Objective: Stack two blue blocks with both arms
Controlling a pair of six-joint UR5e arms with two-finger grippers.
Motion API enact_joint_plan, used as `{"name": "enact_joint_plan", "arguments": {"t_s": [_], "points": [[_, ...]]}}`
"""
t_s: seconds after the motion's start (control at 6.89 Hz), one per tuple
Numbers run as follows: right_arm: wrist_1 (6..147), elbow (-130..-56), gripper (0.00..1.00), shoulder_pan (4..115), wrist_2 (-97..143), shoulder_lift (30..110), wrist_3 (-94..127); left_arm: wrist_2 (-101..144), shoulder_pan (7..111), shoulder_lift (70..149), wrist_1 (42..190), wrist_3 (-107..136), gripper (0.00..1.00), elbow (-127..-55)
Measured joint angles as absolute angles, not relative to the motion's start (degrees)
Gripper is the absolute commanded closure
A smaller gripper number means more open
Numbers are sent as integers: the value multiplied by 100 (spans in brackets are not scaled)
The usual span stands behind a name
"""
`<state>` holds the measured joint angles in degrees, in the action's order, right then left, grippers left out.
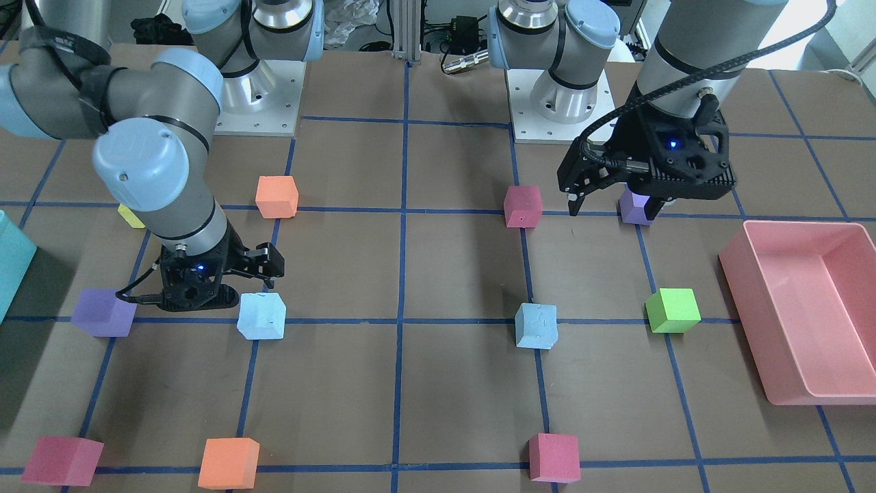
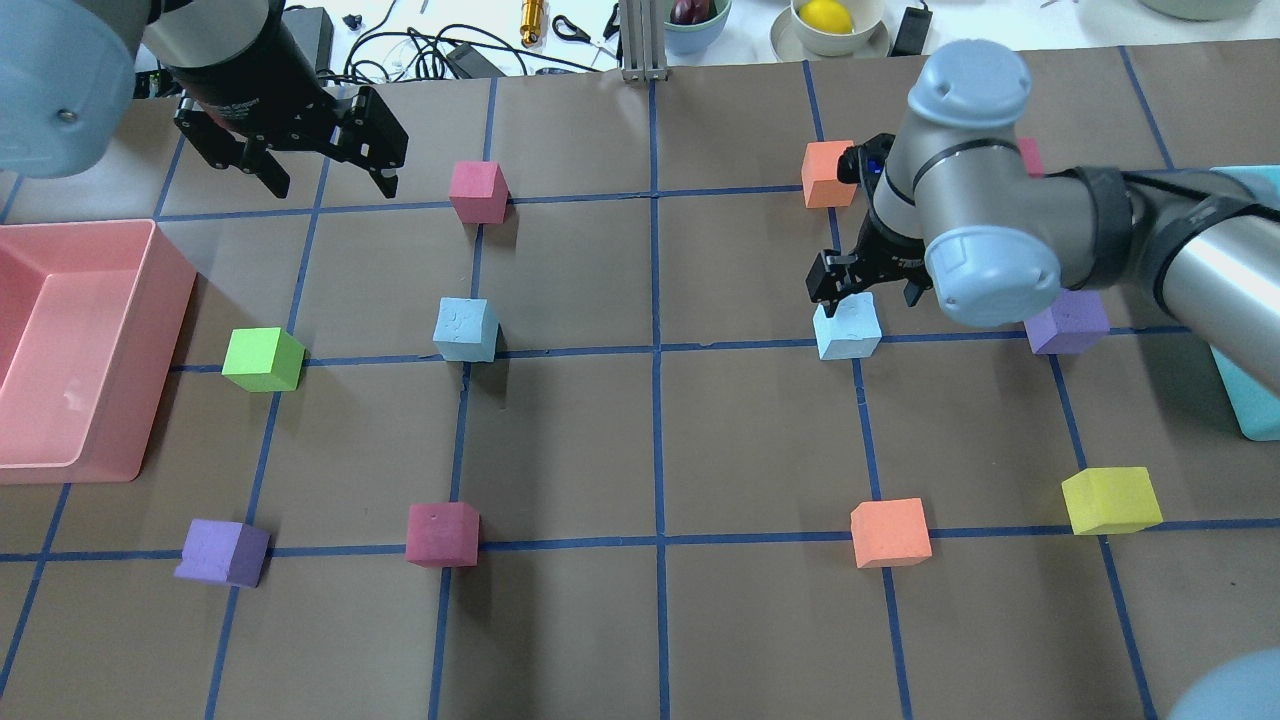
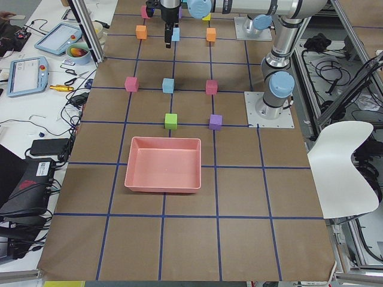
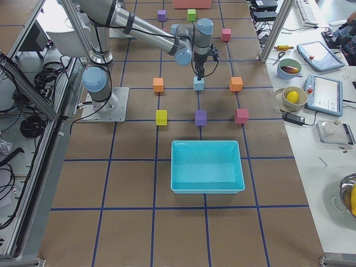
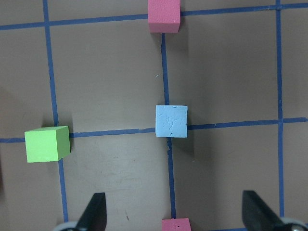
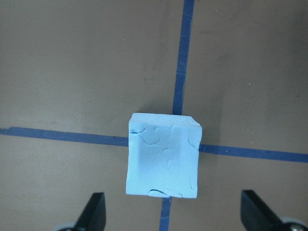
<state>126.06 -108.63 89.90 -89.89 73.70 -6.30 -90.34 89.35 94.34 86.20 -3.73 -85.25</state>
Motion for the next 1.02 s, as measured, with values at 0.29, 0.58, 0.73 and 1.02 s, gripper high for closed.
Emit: {"name": "enact_joint_plan", "arguments": {"t_s": [0.29,0.58,0.73,1.02], "points": [[13363,-11158,54,8991,-8980,7015,-599,-9028,8945,9422,8557,-349,0,-8702],[13631,-11200,77,8997,-8983,6841,-567,-9023,8946,9411,8537,-359,0,-8943],[13654,-11179,77,9029,-8941,6862,-529,-9018,8939,9452,8517,-374,0,-9059],[13569,-10969,76,9542,-8752,7002,139,-8974,8919,9736,8113,-455,0,-9197]]}}
